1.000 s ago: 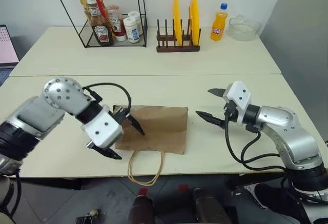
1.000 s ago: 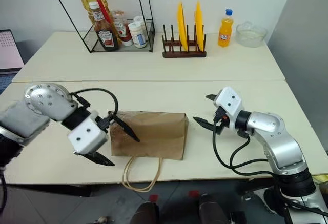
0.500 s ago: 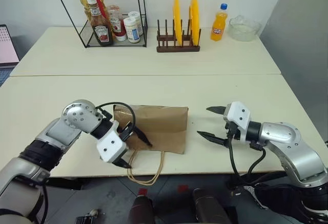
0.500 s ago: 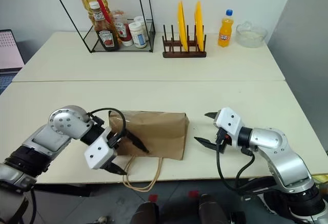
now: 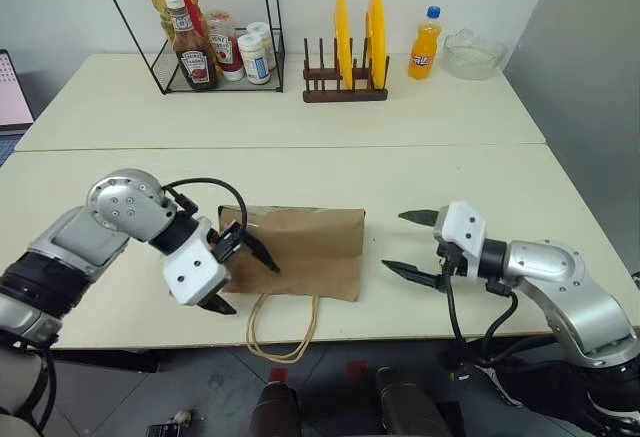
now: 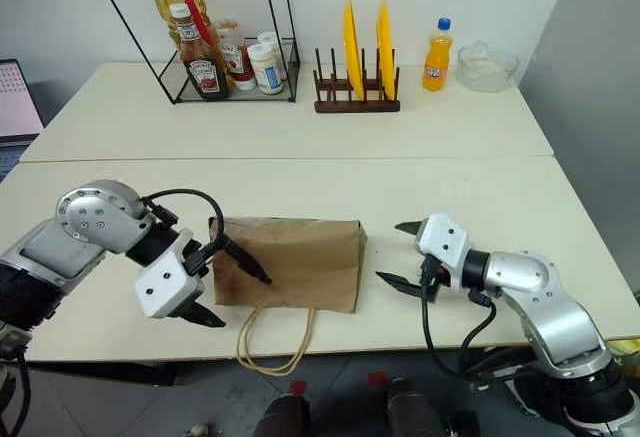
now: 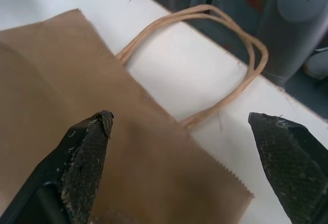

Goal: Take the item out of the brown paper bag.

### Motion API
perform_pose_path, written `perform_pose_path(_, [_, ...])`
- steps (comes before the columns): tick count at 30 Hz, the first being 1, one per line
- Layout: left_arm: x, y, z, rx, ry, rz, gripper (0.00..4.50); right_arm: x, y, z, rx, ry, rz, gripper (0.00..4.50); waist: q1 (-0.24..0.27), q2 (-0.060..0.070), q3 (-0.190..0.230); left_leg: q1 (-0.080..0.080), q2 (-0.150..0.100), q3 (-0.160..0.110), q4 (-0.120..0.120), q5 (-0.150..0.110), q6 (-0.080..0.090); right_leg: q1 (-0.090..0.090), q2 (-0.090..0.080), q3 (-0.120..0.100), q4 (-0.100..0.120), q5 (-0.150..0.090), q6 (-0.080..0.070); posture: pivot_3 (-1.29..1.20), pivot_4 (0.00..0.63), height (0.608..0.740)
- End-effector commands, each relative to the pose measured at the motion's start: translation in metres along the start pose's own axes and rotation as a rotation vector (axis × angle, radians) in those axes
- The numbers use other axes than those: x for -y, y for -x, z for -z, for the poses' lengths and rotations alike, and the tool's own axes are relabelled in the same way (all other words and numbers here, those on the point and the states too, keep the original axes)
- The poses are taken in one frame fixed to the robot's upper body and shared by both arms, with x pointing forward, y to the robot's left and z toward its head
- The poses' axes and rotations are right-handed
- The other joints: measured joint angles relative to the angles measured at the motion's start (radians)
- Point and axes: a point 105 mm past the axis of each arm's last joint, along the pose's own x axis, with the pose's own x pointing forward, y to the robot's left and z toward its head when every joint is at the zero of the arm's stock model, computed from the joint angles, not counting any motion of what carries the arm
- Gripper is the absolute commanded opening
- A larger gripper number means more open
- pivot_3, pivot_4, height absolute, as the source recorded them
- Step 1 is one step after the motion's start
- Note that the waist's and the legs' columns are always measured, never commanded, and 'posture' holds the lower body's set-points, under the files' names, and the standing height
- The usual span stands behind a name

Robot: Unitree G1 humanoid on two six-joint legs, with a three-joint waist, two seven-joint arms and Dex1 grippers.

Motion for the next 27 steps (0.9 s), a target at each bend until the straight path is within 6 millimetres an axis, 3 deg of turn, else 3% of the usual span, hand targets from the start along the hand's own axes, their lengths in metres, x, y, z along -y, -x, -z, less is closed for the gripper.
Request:
perform_pose_path(1, [0.005, -0.006, -0.005, 0.025, -0.04, 0.009, 4.5, 0.0, 0.003, -0.006, 0.015, 0.037, 0.002, 4.48, 0.0, 0.0, 0.0, 0.0, 0.0, 0.0, 0.0, 0.0, 0.0, 0.0, 0.0, 0.0, 0.0, 0.0, 0.0, 0.0, 0.15, 0.74])
perform_pose_path(5, [0.006, -0.018, -0.004, 0.054, -0.062, -0.021, 4.5, 0.0, 0.004, -0.005, 0.009, 0.033, 0.01, 4.48, 0.001, 0.0, 0.0, 0.0, 0.0, 0.0, 0.0, 0.0, 0.0, 0.0, 0.0, 0.0, 0.0, 0.0, 0.0, 0.0, 0.15, 0.74])
perform_pose_path(12, [-0.014, -0.027, -0.002, 0.087, -0.076, -0.162, 4.5, 0.003, 0.007, -0.003, -0.003, 0.03, 0.028, 4.48, 0.001, 0.0, 0.0, 0.0, 0.0, 0.0, 0.0, 0.0, 0.0, 0.0, 0.0, 0.0, 0.0, 0.0, 0.0, 0.0, 0.15, 0.74])
perform_pose_path(15, [-0.015, -0.026, -0.002, 0.088, -0.075, -0.173, 4.5, 0.003, 0.009, -0.002, -0.008, 0.033, 0.029, 4.48, 0.001, 0.0, 0.0, 0.0, 0.0, 0.0, 0.0, 0.0, 0.0, 0.0, 0.0, 0.0, 0.0, 0.0, 0.0, 0.0, 0.15, 0.74])
perform_pose_path(19, [-0.019, -0.007, -0.002, 0.055, -0.057, -0.141, 4.5, 0.002, 0.011, 0.001, -0.017, 0.032, 0.025, 4.48, 0.001, 0.0, 0.0, 0.0, 0.0, 0.0, 0.0, 0.0, 0.0, 0.0, 0.0, 0.0, 0.0, 0.0, 0.0, 0.0, 0.15, 0.74])
perform_pose_path(23, [-0.005, 0.003, 0.0, -0.015, -0.063, -0.046, 4.5, 0.001, 0.009, 0.002, -0.012, 0.032, 0.016, 4.48, -0.002, 0.0, 0.0, 0.0, 0.0, 0.0, 0.0, 0.0, 0.0, 0.0, 0.0, 0.0, 0.0, 0.0, 0.0, 0.0, 0.15, 0.74])
perform_pose_path(27, [0.007, 0.002, 0.007, -0.045, -0.083, 0.008, 4.5, 0.0, 0.006, 0.001, -0.003, 0.03, 0.013, 4.48, -0.001, 0.0, 0.0, 0.0, 0.0, 0.0, 0.0, 0.0, 0.0, 0.0, 0.0, 0.0, 0.0, 0.0, 0.0, 0.0, 0.15, 0.74])
